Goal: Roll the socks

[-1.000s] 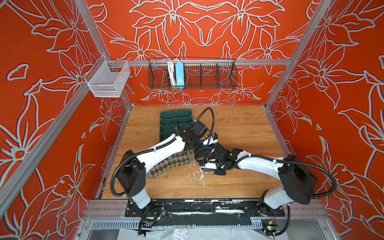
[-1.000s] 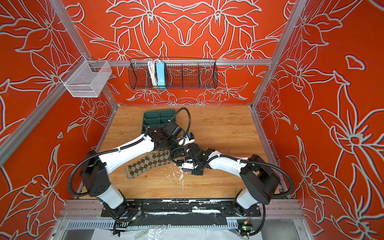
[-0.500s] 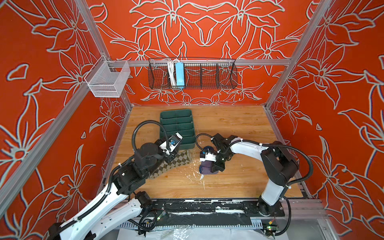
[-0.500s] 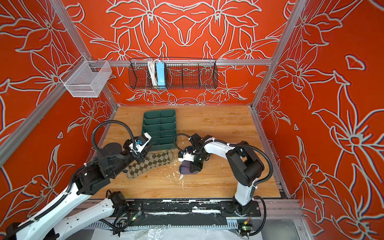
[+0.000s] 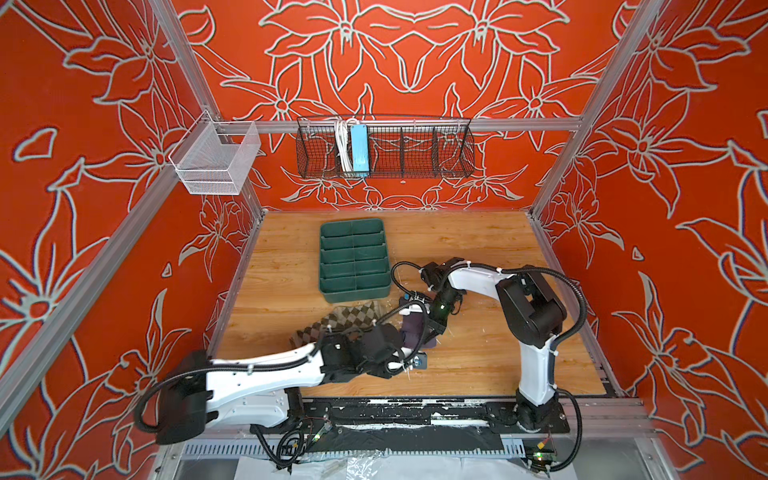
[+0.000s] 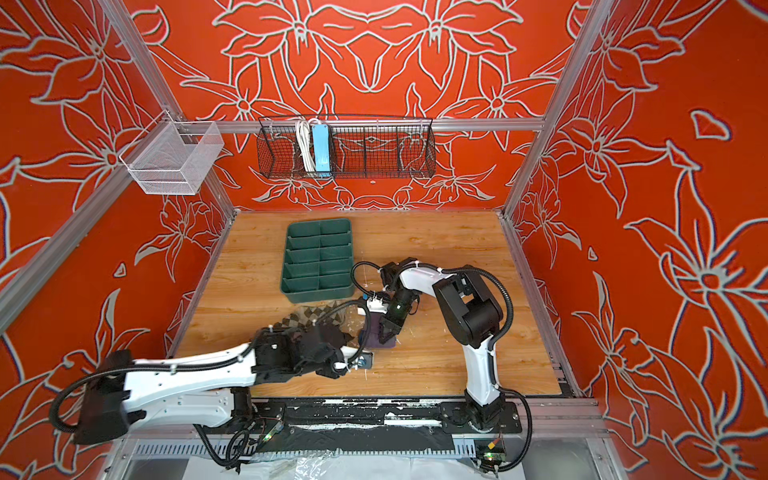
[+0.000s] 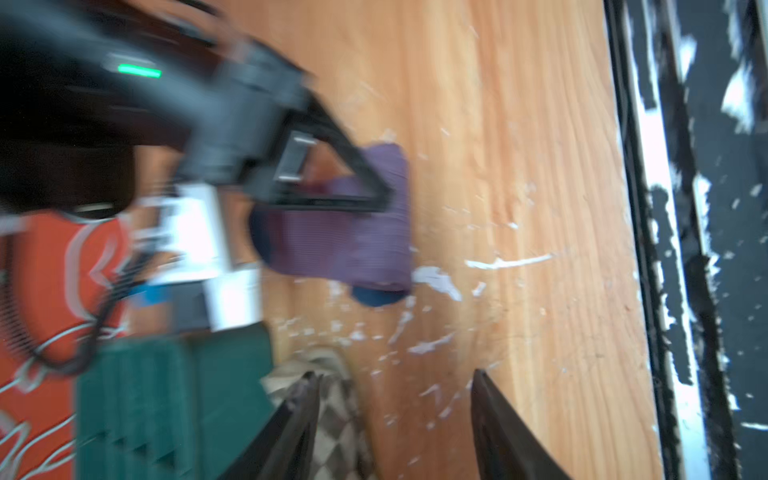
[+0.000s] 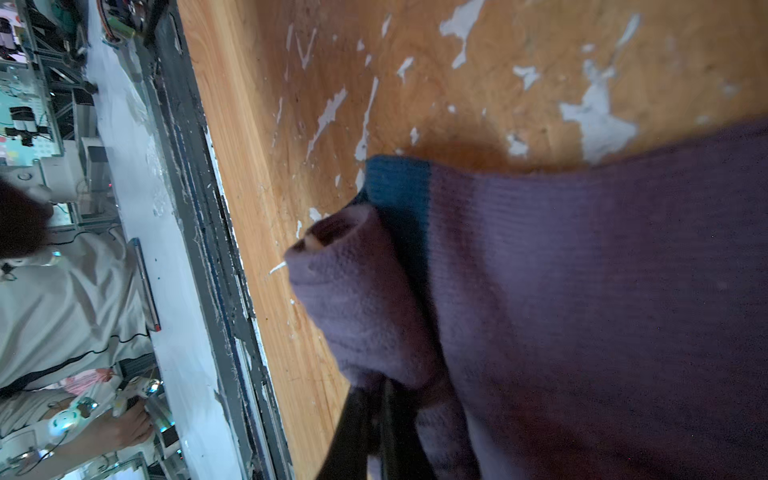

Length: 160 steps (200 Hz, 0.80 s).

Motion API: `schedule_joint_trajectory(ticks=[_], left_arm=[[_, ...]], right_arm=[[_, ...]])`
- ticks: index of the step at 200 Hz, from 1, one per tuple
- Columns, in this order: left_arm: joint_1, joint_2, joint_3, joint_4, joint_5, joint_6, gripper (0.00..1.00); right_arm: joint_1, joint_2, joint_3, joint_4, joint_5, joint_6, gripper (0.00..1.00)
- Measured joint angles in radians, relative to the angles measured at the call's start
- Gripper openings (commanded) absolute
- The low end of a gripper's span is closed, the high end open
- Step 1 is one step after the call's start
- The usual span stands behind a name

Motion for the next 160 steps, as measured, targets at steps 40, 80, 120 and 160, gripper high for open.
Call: schedule_joint_trajectory(ticks=[40,80,120,160], left_arm=[[-0.009,0.214,0.015,0.146,-0.030,0.002,0.52],[-0.006,0.408,0.105,0.202,-0.097,-0.042,0.30],[-0.001,0.456,0.119,0.254,-0.174,-0.075,0.11],[0.043,0.496,0.197,0.174,-0.127,-0.116,0.04]], right_arm=[[-0.005,0.006,0.003,-0.008,-0.010,-0.010,0.01],[-0.008,0.006,0.001,-0.008,-0.013,-0.019,0.01],[-0.017,-0.005,-0.019,0.006,-0.029,-0.026,0.01],[-0.034,-0.093,-0.104,0.102,-0.017,-0.007,0.13]])
